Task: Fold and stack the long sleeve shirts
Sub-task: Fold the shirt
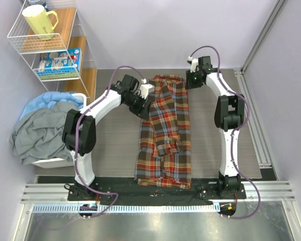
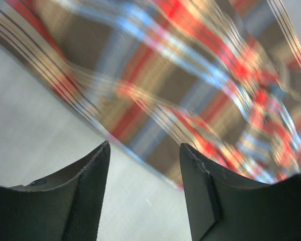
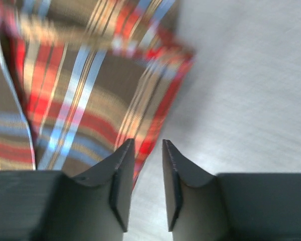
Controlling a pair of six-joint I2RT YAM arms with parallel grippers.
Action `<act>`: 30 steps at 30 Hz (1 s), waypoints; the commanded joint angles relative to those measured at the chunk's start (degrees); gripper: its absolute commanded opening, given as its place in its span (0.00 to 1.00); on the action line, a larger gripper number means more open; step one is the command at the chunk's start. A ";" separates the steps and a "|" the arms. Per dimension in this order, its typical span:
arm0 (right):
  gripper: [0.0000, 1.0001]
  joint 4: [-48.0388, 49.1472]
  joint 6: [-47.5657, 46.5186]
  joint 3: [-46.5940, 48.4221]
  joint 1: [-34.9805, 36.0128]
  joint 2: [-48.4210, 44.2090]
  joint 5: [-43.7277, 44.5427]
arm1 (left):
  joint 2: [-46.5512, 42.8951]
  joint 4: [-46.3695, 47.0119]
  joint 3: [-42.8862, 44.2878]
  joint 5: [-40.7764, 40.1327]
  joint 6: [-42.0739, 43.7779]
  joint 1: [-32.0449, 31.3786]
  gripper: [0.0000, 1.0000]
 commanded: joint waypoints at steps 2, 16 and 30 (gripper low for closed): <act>0.40 5.95 8.03 6.10 -2.46 3.61 -6.30 | 8.40 8.86 10.63 -6.19 -4.97 0.56 0.61; 0.60 11.58 16.91 8.12 -3.43 6.96 -16.61 | 22.30 10.63 23.74 -10.33 -8.31 1.44 0.57; 0.05 12.55 12.16 9.26 -3.51 9.24 -6.75 | 27.39 6.68 27.70 -12.09 -7.52 1.79 0.40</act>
